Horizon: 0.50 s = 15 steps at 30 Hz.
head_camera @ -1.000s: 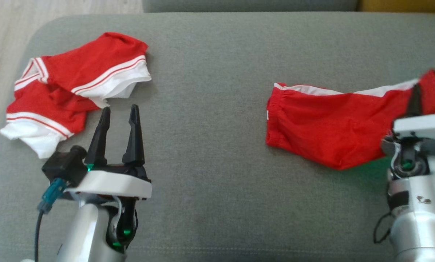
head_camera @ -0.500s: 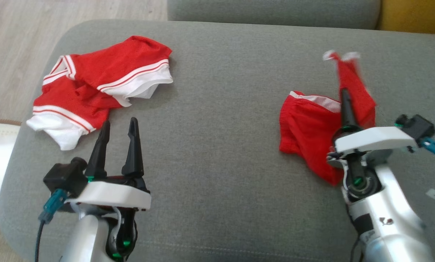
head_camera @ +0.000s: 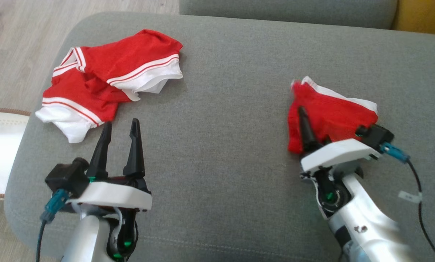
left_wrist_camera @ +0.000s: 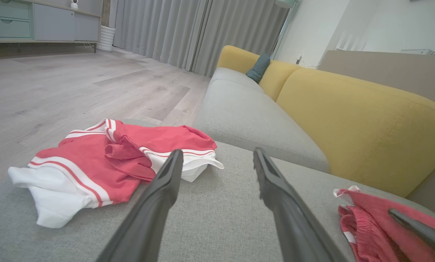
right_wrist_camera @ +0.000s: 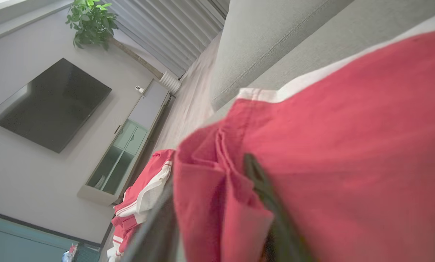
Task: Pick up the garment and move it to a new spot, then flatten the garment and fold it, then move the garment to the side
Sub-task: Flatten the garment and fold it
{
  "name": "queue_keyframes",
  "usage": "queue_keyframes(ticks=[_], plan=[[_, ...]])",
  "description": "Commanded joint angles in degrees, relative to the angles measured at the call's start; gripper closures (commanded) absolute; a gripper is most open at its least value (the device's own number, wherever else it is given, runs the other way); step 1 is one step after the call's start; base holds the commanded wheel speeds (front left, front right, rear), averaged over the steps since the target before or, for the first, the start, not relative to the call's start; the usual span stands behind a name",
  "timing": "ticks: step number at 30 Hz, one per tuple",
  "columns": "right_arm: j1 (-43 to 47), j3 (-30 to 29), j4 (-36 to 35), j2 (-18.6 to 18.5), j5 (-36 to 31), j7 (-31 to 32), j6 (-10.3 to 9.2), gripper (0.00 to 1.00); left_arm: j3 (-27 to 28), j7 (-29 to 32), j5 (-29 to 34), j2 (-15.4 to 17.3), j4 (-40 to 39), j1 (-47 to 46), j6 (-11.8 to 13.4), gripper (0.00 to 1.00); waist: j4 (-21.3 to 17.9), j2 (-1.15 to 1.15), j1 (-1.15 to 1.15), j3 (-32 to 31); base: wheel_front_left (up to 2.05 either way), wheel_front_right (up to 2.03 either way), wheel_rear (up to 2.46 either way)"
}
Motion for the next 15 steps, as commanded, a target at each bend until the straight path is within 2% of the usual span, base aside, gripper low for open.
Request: queue_keyframes(ticks=[1,7,12,15], plan=[[-3.73,2.25,-1.41,0.16,-0.84,-1.17,-0.04,0.0,1.53,-0.3,-0.17,0.5,-1.74,-1.89,0.15,0.0,-0.05,0.0,0.0,0.23,0.0,0.0,0.0],[-5.2,8.43,2.01,0.16,-3.28,-2.13,-0.04,0.0,1.11,-0.3,-0.29,0.5,-1.51,-2.42,0.17,0.0,-0.69,0.0,0.0,1.02,0.0,0.0,0.0],[-6.85,10.81,7.86,0.16,-3.76,-1.49,-0.04,0.0,0.85,-0.3,-0.5,0.5,-1.42,-2.84,0.38,0.0,-1.69,0.0,0.0,1.18,0.0,0.0,0.0],[-8.04,12.36,8.65,0.16,-3.62,-1.85,-0.04,0.0,1.1,-0.3,-0.49,0.5,-1.47,-2.92,0.43,0.0,-2.78,0.0,0.0,1.11,0.0,0.0,0.0]])
